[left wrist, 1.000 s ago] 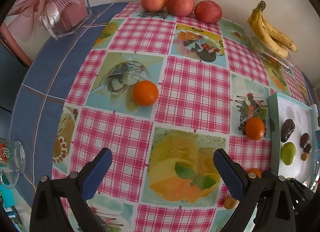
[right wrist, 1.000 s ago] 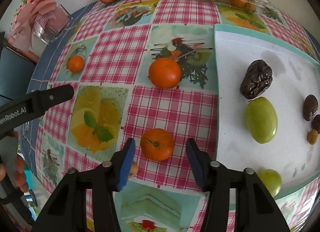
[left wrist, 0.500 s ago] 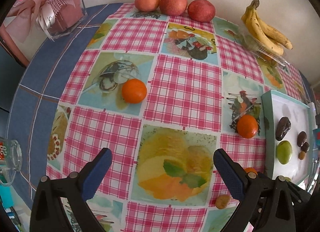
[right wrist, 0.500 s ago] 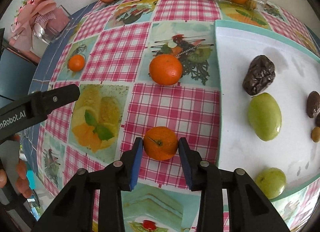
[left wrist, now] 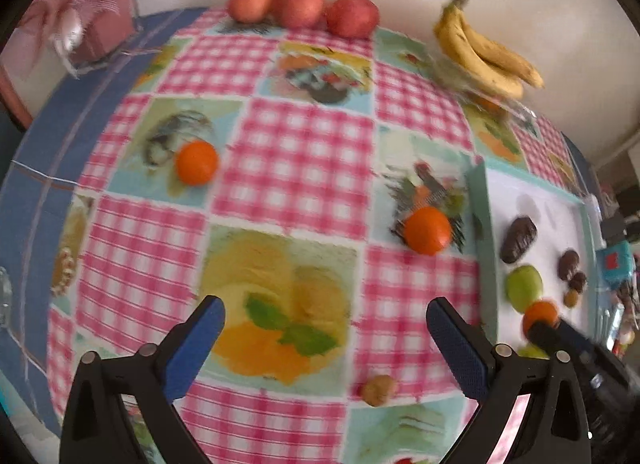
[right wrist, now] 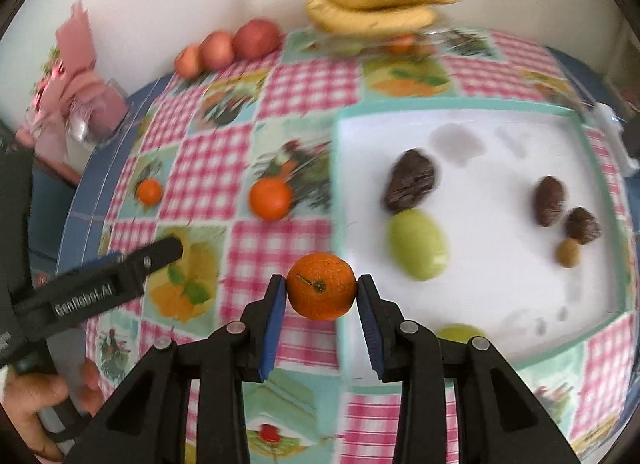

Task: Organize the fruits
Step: 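Grasp a mandarin with the right tool while the left grasps the small brown fruit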

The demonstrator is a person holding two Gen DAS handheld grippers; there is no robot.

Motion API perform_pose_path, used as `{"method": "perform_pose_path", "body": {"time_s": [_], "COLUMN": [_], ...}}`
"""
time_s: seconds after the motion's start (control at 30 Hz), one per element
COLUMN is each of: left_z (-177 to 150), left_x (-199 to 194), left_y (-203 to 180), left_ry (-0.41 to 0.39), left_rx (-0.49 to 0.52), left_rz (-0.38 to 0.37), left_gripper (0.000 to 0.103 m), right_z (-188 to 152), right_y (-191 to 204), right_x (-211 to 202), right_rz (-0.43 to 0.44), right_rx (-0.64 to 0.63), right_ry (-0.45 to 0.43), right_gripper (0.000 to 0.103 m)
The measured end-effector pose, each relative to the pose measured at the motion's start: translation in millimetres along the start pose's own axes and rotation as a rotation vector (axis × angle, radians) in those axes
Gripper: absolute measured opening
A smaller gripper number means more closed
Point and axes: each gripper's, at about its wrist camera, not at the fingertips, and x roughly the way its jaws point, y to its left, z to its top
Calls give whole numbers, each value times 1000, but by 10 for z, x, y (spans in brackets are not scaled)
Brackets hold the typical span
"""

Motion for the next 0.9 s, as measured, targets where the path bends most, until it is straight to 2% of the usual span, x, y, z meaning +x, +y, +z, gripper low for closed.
{"method": "perform_pose_path", "body": {"time_s": [0.03,0.1,0.17,0.33,0.47,0.6,0.87,0.9], "left_z": [-39,-117,-175,-343,-506,-643,-766,-776], "left_x": [29,73,107,135,164,209,223,217], "left_y": [-56,-165,-247,-386,-425,-409,-372,-370], "left_ry": [11,32,50,76,101,120,123,120], "left_rx": [16,49,82,142,170,180,178,181], "left_rz": [-4,-9,-4,-7,-23,-4,-8,-7], "left_gripper": [96,85,82,66,55,46,24,24], "right_z": [-4,1,11,35,34,41,28,30], "right_y": [-65,-253,-407,-610,-650,-673,-758,-773], "right_x": [-31,-106,-149,-178,-196,-234,-282,-286], "right_rz": [-2,-6,-10,20,44,66,89,92], "right_rx": [18,65,108,170,185,192,218,222], "right_ry": [-9,-29,-40,-45,-45,-55,-64,-65], "right_gripper": [38,38,38,38,38,38,38,38]}}
